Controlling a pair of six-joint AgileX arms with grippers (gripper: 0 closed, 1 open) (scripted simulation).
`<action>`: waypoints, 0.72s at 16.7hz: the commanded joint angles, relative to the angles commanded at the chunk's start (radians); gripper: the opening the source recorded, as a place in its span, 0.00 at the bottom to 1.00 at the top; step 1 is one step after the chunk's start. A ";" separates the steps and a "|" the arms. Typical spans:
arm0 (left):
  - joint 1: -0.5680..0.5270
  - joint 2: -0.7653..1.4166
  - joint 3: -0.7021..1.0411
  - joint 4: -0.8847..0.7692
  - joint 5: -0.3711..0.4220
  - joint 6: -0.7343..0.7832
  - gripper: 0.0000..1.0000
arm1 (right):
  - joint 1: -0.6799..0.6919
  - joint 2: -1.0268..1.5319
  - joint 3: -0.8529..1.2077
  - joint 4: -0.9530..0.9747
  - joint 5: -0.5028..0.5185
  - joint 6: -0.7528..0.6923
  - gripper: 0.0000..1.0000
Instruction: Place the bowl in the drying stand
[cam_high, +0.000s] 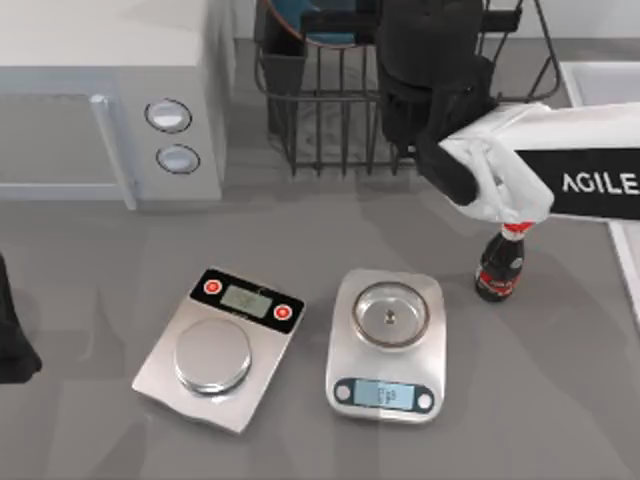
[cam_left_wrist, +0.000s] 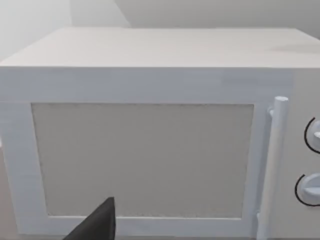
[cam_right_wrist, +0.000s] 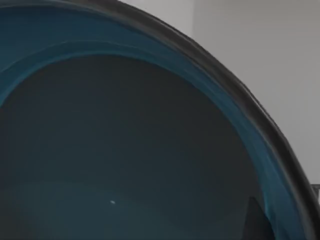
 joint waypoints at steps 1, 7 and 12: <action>0.000 0.000 0.000 0.000 0.000 0.000 1.00 | 0.000 0.000 0.000 0.000 0.000 0.000 0.38; 0.000 0.000 0.000 0.000 0.000 0.000 1.00 | 0.000 0.000 0.000 0.000 0.000 0.000 0.83; 0.000 0.000 0.000 0.000 0.000 0.000 1.00 | 0.000 0.000 0.000 0.000 0.000 0.000 1.00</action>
